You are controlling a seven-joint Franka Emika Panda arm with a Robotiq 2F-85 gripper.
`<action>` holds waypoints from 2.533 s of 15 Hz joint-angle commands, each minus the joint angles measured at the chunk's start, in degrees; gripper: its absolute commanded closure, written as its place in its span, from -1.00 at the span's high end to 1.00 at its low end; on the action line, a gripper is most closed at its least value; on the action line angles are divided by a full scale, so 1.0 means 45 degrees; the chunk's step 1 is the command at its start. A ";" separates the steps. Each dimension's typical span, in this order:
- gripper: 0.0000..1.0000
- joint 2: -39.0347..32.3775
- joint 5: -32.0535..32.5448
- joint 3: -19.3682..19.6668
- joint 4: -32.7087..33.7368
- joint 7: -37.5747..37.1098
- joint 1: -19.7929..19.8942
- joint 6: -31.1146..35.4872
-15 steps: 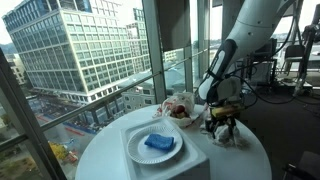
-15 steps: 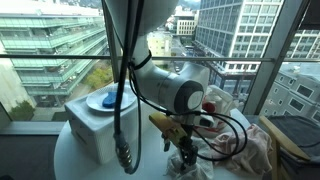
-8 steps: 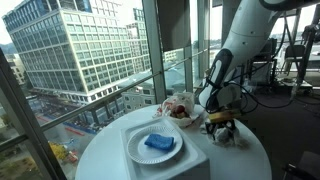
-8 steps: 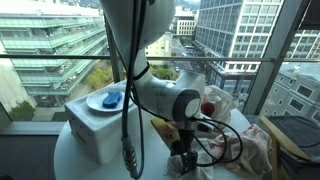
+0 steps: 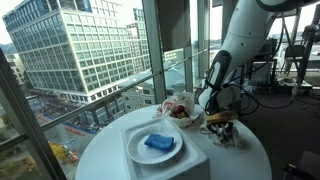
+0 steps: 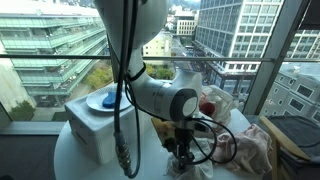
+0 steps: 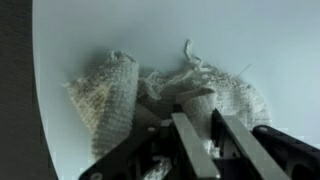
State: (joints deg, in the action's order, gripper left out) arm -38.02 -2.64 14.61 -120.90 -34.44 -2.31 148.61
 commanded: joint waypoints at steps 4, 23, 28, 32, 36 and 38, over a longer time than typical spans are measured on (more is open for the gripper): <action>-0.97 0.0925 -0.0822 -0.0414 -0.0353 -0.0155 0.0272 -0.2527; -0.96 0.1882 -0.4037 -0.1918 -0.0083 0.4474 0.2389 -0.7294; -0.96 0.2124 -0.5710 -0.1323 -0.0113 0.4103 0.3251 -0.6765; -0.96 0.1780 -0.6392 -0.0785 -0.0044 0.2952 0.3497 -0.5420; -0.96 0.1272 -0.7136 -0.0649 -0.0057 0.1744 0.3549 -0.3195; -0.96 0.0909 -0.7533 -0.0624 -0.0053 0.1149 0.3400 -0.1806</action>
State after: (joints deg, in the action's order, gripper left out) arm -32.29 -33.44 11.73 -120.93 -25.58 13.85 132.95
